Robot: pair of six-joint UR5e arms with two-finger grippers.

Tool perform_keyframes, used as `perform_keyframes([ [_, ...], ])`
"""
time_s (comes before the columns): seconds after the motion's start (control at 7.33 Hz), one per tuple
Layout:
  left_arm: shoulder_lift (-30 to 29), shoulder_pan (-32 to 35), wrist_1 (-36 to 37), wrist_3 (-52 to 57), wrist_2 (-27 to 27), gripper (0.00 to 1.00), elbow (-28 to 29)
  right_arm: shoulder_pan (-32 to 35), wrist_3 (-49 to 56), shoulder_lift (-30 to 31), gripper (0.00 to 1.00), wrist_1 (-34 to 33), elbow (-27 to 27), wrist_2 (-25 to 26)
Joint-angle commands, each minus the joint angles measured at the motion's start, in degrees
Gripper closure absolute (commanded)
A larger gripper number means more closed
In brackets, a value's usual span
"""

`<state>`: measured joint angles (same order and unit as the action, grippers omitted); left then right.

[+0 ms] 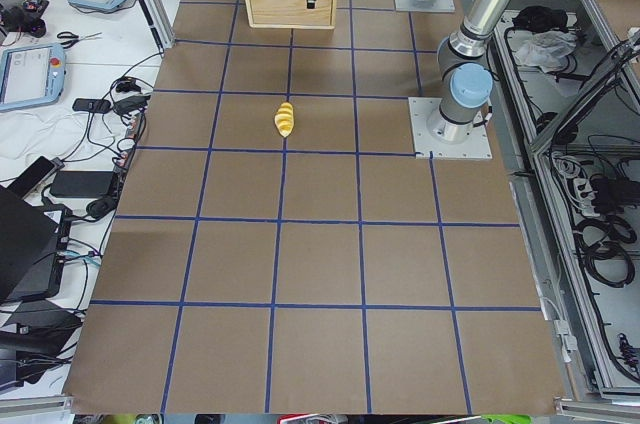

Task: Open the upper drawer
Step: 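Move the left gripper toward the black handle of the wooden drawer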

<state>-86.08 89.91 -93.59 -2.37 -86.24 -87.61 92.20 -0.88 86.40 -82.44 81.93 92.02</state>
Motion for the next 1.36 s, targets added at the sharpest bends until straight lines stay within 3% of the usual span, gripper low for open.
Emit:
perform_keyframes([
  [0.0, -0.14, 0.0, -0.54, 0.0, -0.15, 0.0, -0.19, 0.0, 0.0, 0.0, 0.0, 0.0, 0.07, 0.0],
  [0.41, -1.81, -0.09, 0.69, -0.09, -1.9, 0.0, -0.72, 0.0, 0.0, 0.0, 0.0, 0.0, -0.02, 0.0],
  [0.82, -6.54, 3.85, 7.09, -5.96, -1.56, 0.0, -0.55, 0.0, 0.0, 0.0, 0.0, 0.0, -0.02, 0.0],
  [1.23, -12.51, 10.27, 17.87, -14.3, 4.31, 0.0, -0.2, 0.0, 0.0, 0.0, 0.0, 0.0, -0.02, 0.0],
])
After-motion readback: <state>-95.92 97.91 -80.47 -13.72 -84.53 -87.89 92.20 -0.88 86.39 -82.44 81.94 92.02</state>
